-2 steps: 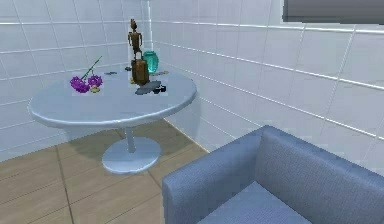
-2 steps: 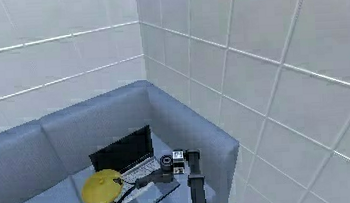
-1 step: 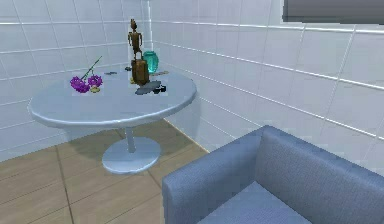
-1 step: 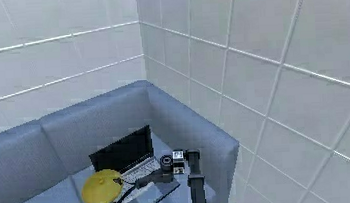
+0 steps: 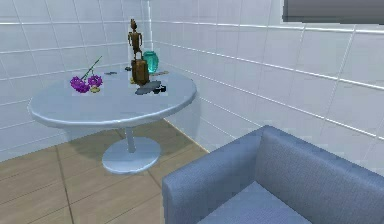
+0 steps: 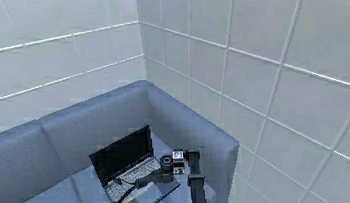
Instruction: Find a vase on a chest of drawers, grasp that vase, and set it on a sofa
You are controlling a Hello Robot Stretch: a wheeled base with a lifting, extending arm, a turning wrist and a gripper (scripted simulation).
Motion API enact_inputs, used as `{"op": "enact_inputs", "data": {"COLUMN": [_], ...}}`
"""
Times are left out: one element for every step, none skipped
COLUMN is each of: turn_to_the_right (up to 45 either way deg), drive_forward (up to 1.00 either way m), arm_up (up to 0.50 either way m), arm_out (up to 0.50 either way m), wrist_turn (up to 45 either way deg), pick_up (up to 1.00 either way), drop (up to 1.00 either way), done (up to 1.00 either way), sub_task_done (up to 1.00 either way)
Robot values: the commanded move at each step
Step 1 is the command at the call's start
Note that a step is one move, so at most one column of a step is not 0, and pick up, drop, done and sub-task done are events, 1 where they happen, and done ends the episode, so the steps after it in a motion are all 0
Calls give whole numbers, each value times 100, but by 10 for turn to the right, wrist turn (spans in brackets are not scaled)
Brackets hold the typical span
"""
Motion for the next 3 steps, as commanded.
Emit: {"op": "enact_inputs", "data": {"turn_to_the_right": [0,0,0], "drive_forward": [0,0,0], "arm_up": [10,0,0], "arm_out": [0,-8,0], "wrist_turn": [0,0,0], "pick_up": [0,0,0], "drop": [0,0,0], "done": [0,0,100], "sub_task_done": [0,0,0]}}
